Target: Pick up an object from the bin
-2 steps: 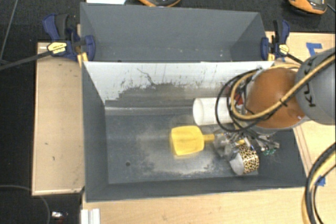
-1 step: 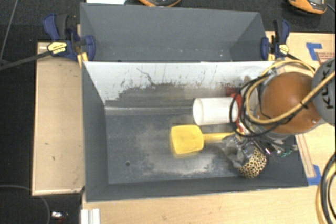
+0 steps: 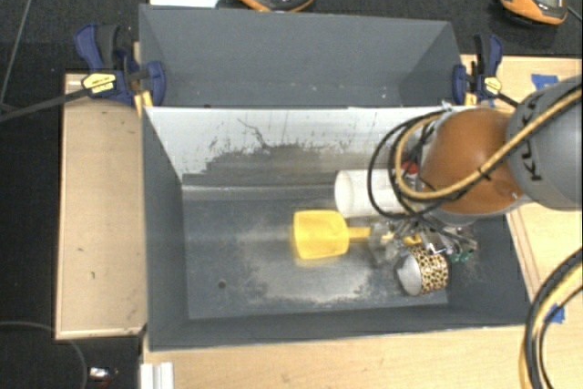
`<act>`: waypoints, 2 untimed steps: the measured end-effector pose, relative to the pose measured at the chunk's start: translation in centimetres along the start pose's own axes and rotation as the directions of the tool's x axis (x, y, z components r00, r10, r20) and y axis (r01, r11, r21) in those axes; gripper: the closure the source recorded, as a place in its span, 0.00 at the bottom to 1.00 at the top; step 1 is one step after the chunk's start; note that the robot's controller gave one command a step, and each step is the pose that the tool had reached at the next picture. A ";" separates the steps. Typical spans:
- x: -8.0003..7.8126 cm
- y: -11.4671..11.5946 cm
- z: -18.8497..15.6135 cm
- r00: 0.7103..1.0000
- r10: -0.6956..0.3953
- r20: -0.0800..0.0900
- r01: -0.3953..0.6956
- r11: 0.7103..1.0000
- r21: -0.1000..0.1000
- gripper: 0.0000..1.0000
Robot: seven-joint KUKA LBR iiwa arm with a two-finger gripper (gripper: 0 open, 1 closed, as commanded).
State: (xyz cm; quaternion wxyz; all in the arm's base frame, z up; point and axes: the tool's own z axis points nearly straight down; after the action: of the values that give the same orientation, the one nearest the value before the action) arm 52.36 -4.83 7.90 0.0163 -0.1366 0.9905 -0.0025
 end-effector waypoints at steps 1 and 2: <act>1.7 0.4 0.8 0.988 -0.152 -0.005 0.152 0.988 -0.003 1.00; -0.2 0.9 -0.9 0.846 -0.533 0.000 0.533 0.846 0.000 1.00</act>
Offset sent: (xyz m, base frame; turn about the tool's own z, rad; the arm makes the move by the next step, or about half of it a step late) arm 0.0126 0.0177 0.0248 -0.9162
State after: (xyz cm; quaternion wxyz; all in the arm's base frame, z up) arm 52.30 -3.86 8.84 0.0150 -0.4058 0.9138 -0.0067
